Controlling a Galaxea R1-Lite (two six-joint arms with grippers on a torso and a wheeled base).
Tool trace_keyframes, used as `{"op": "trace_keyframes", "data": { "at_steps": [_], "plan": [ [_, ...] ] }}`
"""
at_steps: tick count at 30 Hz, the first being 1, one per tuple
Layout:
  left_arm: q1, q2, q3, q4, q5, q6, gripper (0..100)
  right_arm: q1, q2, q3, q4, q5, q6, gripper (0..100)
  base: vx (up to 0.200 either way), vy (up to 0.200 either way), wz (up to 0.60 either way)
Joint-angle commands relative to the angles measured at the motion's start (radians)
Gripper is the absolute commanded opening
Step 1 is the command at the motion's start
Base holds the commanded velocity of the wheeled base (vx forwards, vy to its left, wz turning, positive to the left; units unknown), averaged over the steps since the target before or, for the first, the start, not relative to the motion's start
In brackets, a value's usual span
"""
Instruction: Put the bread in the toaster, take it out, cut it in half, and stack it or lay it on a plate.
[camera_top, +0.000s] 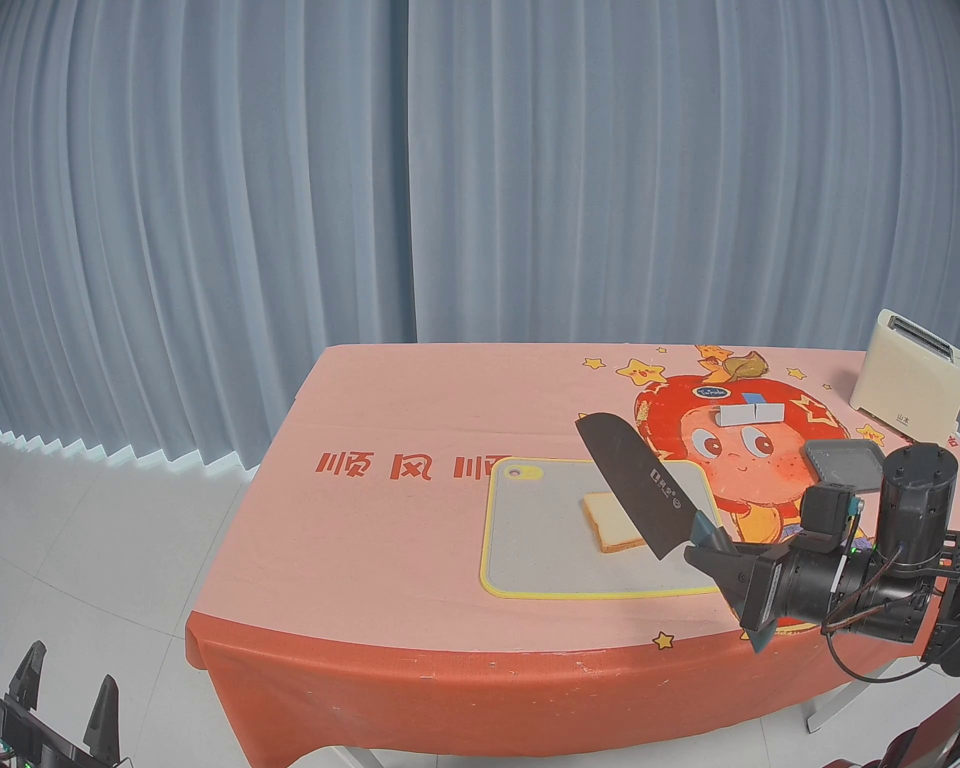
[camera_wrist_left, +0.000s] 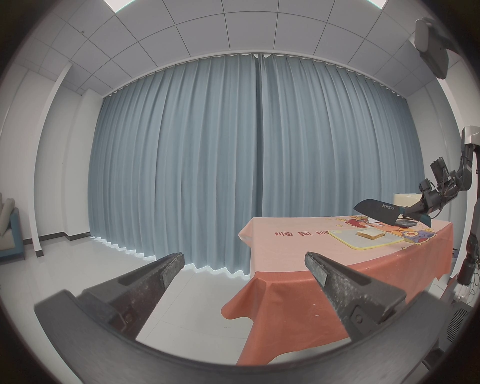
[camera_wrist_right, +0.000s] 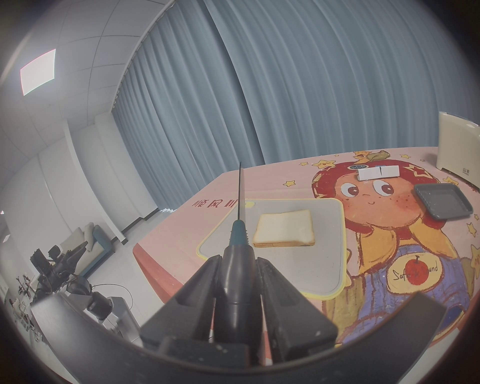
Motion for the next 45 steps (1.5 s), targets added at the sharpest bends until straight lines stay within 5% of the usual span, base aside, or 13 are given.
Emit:
{"op": "trace_keyframes", "data": {
  "at_steps": [1, 28, 45],
  "plan": [
    [0.0, -0.005, 0.018, 0.0, 0.0, 0.0, 100, 0.002, -0.01, 0.004, 0.0, -0.003, 0.0, 0, 0.0, 0.0, 0.0],
    [0.0, -0.005, 0.018, 0.0, 0.0, 0.0, 100, 0.001, -0.03, 0.034, -0.029, -0.005, -0.002, 0, 0.0, 0.0, 0.0],
    [0.0, -0.005, 0.018, 0.0, 0.0, 0.0, 100, 0.018, -0.043, 0.035, -0.029, -0.045, -0.011, 0, 0.0, 0.0, 0.0]
  ]
}}
